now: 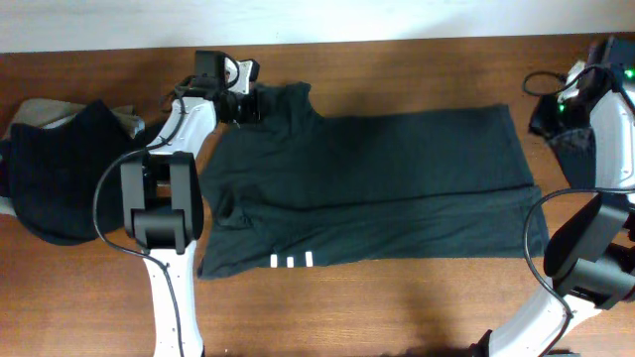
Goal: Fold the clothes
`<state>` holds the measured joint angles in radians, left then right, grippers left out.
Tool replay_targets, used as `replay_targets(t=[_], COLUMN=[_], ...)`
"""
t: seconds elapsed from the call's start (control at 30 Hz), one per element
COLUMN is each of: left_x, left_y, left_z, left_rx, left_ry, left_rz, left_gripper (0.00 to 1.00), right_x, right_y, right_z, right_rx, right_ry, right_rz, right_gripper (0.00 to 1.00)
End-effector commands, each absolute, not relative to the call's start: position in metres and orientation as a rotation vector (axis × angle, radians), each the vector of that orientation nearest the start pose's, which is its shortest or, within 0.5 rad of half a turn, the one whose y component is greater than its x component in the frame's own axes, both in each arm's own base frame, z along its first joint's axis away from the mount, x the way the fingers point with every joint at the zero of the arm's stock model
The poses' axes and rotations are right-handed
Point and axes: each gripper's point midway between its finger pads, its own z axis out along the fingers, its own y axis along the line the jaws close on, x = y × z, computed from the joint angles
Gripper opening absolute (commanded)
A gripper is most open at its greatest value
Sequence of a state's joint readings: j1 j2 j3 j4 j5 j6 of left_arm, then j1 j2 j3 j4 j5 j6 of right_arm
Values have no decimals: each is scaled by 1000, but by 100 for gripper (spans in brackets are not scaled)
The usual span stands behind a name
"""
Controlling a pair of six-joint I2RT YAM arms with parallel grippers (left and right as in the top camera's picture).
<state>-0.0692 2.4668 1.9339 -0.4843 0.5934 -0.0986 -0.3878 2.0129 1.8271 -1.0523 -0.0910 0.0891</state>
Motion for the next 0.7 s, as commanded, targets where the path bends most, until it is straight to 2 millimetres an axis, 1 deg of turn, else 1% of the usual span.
replay_targets(t=[0.0,0.03,0.07,0.1,0.2,0.3,0.4,0.43,0.5,0.53,0.57,0.63,0.67], left_x=[564,561,560,560,558,558,554,554,554,553,552,548,547], left_y=[-152,-152,-152,-151,-151,-151,-150,-150,-150,-149,-146,-144,-143], left_z=[47,45,44,43,42,42,40,40,39,38,35,31,30], left_rx=[197,189,186,182,178,176,167,165,164,158,147,130,126], left_ry=[2489,2504,2511,2517,2525,2529,2546,2550,2552,2561,2580,2610,2616], left_rz=[-1033,-1033,-1035,-1030,-1029,-1030,-1034,-1034,-1031,-1020,-1000,-982,-979], left_gripper=[1,0,1,1,1,1,1,0,1,1,0,0,1], right_x=[471,487,497,503,524,541,555,561,568,570,572,570,569], right_y=[-167,-166,-165,-166,-163,-156,-145,-139,-132,-132,-134,-139,-140], right_z=[142,138,133,129,108,76,52,45,33,29,23,9,6], right_rx=[554,488,464,456,429,399,365,347,328,327,332,346,353], right_ry=[2615,2580,2563,2553,2532,2537,2535,2531,2529,2528,2531,2550,2557], right_rz=[44,53,49,41,43,51,59,61,53,35,-9,-81,-94], right_gripper=[50,73,85,88,88,87,87,87,86,84,81,78,78])
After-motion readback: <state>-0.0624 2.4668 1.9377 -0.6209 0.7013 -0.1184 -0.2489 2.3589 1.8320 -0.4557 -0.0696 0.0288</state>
